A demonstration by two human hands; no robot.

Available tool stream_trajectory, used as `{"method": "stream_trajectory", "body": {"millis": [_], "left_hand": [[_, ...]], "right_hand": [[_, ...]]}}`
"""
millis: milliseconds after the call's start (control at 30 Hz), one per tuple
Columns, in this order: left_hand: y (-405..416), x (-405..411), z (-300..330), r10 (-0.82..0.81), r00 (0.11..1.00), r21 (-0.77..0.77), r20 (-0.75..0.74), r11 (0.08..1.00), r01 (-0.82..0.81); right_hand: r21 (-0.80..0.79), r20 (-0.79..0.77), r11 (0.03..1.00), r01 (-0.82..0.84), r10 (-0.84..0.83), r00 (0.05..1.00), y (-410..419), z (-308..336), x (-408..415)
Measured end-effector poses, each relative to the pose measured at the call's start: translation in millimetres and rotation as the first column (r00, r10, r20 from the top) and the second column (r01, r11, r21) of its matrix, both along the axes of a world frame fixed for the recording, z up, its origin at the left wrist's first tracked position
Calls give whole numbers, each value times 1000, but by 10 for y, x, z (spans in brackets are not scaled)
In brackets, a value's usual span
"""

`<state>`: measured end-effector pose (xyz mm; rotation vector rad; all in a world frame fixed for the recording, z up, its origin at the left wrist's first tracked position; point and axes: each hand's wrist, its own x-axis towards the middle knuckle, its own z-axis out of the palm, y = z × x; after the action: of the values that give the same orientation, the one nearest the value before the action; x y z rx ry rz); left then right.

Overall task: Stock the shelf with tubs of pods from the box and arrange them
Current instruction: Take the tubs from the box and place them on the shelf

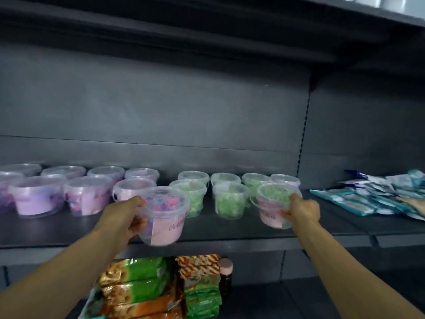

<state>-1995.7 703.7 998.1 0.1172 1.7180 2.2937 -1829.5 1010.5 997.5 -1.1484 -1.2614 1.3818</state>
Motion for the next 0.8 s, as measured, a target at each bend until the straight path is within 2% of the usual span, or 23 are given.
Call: {"method": "stream_trajectory", "body": {"millis": [167, 333, 400, 500, 567, 633, 800], "left_hand": [[105, -149, -60, 59, 998, -33, -2, 998, -59], [4, -281, -109, 119, 993, -68, -9, 990, -119], [-45, -309, -117, 137, 990, -72, -19, 988, -138], [-113, -335, -126, 149, 989, -75, -24, 986, -151], [-149, -349, -124, 153, 988, -79, -23, 985, -154], [-187, -343, -116, 153, 988, -83, -25, 984, -155], [-378, -295, -50, 192, 981, -65, -37, 979, -194]], "right_hand": [[-114, -27, 993, -19, 16, 1000, 417, -85, -349], [-101, 36, 991, -92, 96, 995, 600, -69, -629], [-23, 185, 994, -104, 107, 977, 619, -47, -697], [184, 552, 977, -103, -16, 833, 447, -27, -649], [395, 652, 895, -207, -114, 749, 295, -43, -613], [537, 696, 762, -363, -157, 700, 115, -44, -638], [588, 787, 442, -677, -119, 606, -532, 61, -892]]}}
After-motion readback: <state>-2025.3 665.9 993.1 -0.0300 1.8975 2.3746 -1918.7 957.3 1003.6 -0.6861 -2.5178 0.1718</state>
